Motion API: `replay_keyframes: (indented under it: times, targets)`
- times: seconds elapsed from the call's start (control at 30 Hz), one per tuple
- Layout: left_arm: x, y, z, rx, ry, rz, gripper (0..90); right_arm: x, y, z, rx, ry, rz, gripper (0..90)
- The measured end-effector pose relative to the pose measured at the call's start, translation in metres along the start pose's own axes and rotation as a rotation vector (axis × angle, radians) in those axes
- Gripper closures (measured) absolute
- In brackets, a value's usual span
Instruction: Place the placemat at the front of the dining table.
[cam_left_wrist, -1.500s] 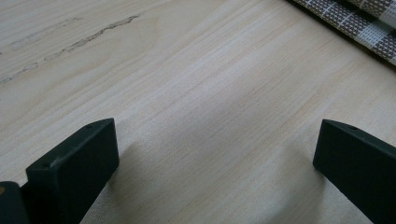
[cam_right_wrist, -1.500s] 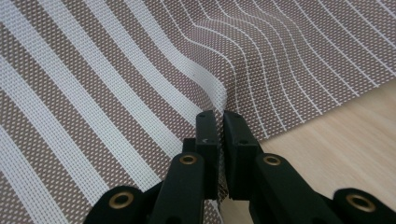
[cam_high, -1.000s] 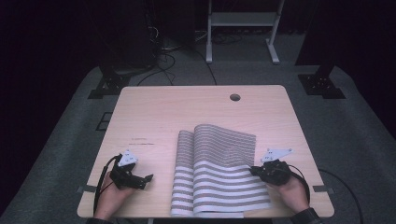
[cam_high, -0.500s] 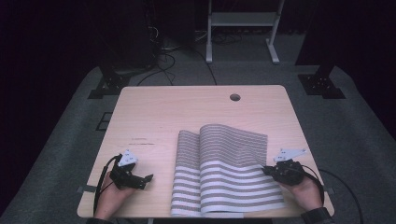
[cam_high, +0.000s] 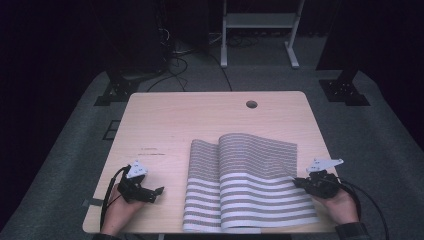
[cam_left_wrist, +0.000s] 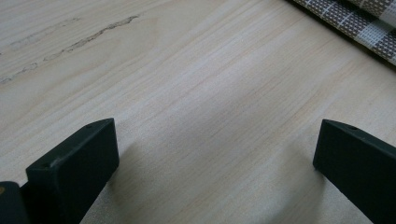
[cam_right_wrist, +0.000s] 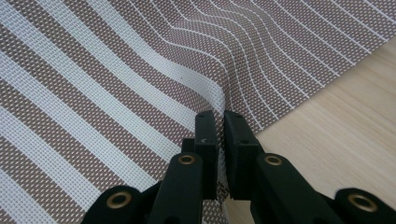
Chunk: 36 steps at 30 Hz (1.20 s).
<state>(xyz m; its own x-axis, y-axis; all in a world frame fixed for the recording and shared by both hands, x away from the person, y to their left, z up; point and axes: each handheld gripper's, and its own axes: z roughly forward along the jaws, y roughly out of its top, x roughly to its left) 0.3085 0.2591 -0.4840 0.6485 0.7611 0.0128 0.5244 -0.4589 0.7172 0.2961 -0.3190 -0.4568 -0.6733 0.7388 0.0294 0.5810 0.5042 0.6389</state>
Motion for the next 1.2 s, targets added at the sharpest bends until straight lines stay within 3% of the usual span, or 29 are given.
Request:
replay_keyframes:
  times: [0.6, 0.63, 0.7, 0.87, 1.2]
  targets:
    - [0.0, 0.0, 0.0, 0.0, 0.0, 0.0, 0.0, -0.027, -0.023, -0.018, 0.021, -0.071, 0.039, 82.0]
    - [0.0, 0.0, 0.0, 0.0, 0.0, 0.0, 0.0, -0.029, -0.024, -0.019, 0.015, -0.073, 0.054, 74.9]
    - [0.0, 0.0, 0.0, 0.0, 0.0, 0.0, 0.0, -0.03, -0.023, -0.022, -0.011, -0.085, 0.063, 70.3]
    - [0.0, 0.0, 0.0, 0.0, 0.0, 0.0, 0.0, -0.022, -0.014, -0.033, -0.129, -0.038, 0.107, 53.8]
    - [0.0, 0.0, 0.0, 0.0, 0.001, 0.002, 0.0, 0.018, 0.022, -0.008, -0.148, 0.04, 0.051, 34.9]
